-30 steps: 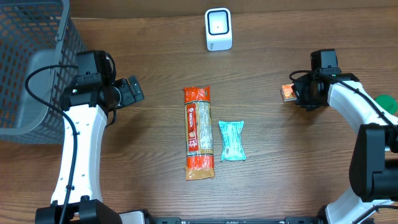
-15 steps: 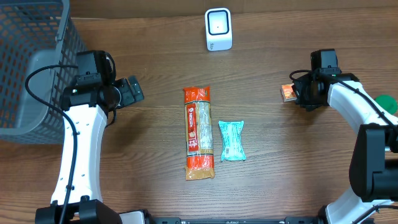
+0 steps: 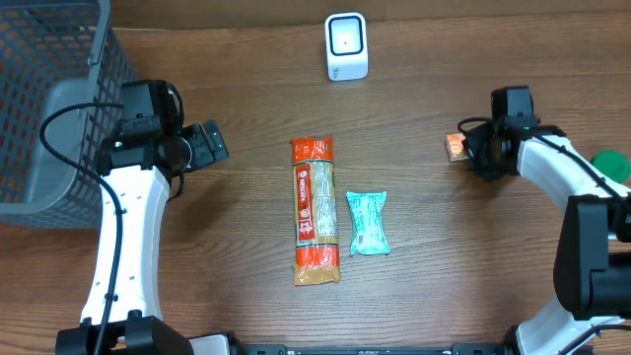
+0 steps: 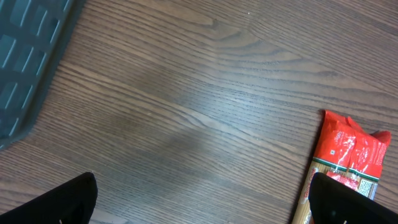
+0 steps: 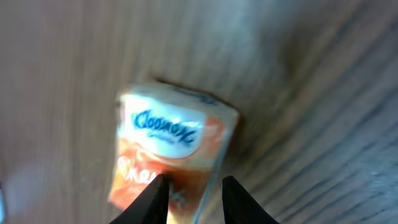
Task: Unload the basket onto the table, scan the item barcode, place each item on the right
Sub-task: 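Adjust the grip and lift the orange pack with the right gripper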
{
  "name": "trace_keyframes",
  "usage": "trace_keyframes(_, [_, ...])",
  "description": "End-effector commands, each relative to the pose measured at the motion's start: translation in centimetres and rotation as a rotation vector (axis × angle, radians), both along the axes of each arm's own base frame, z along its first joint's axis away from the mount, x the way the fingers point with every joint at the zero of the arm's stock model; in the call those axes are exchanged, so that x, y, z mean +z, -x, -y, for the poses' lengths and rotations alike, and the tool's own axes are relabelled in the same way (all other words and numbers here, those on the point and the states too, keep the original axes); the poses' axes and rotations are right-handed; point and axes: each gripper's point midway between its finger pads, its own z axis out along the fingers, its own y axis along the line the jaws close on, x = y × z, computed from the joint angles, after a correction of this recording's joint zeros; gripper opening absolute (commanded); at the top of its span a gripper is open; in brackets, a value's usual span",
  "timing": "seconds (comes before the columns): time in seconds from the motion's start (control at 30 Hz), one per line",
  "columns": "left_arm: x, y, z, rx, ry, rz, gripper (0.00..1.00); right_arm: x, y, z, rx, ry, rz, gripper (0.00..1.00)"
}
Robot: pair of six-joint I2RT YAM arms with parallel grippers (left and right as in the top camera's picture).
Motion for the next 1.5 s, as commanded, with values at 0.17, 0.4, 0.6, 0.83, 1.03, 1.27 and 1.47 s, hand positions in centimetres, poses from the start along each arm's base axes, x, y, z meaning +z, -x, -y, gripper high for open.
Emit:
trace_keyframes(0.17, [0.2,-0.1,0.1,-0.014,-0.002,0.004,1.0,-0.6,0.2,0.0,-0.008,0.011,-0.002,0.3])
trace_keyframes(0.4, [0.2,-0.1,0.1,-0.014,-0.002,0.004,1.0,-0.4,-0.2,0.1,-0.01,0.017,0.015,0.3])
trace_keyframes(0.6, [0.2,-0.1,0.1,-0.014,-0.002,0.004,1.0,-0.9,-0.1,0.5,-0.019,0.042,0.005,0.3])
trace_keyframes(0.83, [0.2,-0.1,0.1,-0.014,-0.002,0.004,1.0,-2.3,0.0,-0.3,0.003,0.04,0.036,0.17])
trace_keyframes(1.03, [0.2,-0.1,0.1,-0.014,-0.002,0.004,1.0,-3.1,0.7,-0.3,0.013,0.044,0.026,0.06])
trace_keyframes(1.27, [0.2,-0.1,0.1,-0.014,-0.002,0.004,1.0,-1.8,1.0,0.4,0.266,0.125,0.032,0.04])
trace_keyframes(1.47, [0.2,-0.1,0.1,-0.014,-0.002,0.005,1.0,3.7,-0.2,0.5,0.454,0.231,0.147,0.04])
